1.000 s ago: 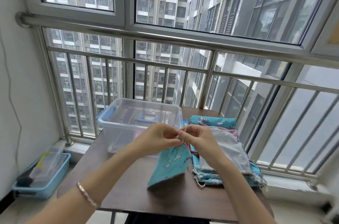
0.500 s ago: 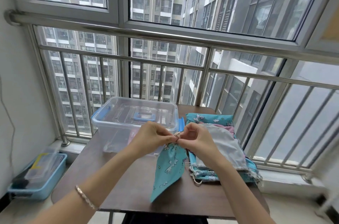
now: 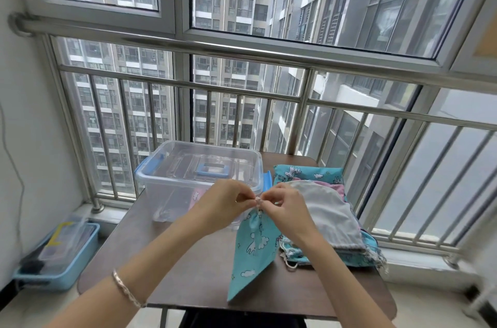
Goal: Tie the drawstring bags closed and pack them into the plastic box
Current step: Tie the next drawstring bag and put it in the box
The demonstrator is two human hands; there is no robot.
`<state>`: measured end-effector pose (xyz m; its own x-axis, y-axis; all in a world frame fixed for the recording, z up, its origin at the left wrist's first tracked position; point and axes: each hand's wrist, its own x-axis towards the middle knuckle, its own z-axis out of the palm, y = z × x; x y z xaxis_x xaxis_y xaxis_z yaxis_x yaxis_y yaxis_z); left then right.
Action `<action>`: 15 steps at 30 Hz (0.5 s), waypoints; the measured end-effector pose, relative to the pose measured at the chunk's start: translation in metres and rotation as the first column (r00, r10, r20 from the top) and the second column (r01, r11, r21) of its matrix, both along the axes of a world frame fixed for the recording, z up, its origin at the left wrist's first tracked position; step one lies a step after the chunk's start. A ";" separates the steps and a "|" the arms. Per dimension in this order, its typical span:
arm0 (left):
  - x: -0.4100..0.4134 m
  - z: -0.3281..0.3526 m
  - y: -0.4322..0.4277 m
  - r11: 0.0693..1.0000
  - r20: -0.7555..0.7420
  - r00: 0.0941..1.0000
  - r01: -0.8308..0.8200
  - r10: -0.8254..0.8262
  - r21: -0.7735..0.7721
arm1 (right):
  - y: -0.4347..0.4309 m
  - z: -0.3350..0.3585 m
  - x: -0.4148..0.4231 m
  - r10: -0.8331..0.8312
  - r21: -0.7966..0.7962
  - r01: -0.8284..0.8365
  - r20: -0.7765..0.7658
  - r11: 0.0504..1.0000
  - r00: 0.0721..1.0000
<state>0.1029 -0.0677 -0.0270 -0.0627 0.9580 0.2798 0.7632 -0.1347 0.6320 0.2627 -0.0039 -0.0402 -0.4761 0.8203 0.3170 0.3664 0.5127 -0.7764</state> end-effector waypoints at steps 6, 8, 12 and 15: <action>0.003 -0.003 0.000 0.997 0.037 0.999 -0.002 -0.001 0.077 | 0.005 -0.001 0.000 0.082 -0.562 -0.280 -0.351 0.778 0.933; 0.005 -0.005 0.000 0.997 0.019 1.000 -0.014 0.012 0.079 | 0.003 -0.003 0.000 0.048 -0.564 -0.280 -0.390 0.777 0.919; 0.009 -0.006 0.001 0.996 0.058 0.998 -0.035 0.030 0.082 | -0.002 -0.009 0.000 -0.026 -0.413 -0.146 -0.383 0.899 0.924; 0.010 -0.004 0.003 1.000 0.194 0.981 -0.031 0.030 0.001 | -0.002 -0.009 0.004 -0.008 -0.309 -0.132 -0.412 0.942 0.911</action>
<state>0.1128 -0.0642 -0.0310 -0.1455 0.9538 0.2630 0.6300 -0.1157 0.7680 0.2665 -0.0061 -0.0492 -0.4180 0.8827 0.2148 -0.0370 0.2196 -0.9749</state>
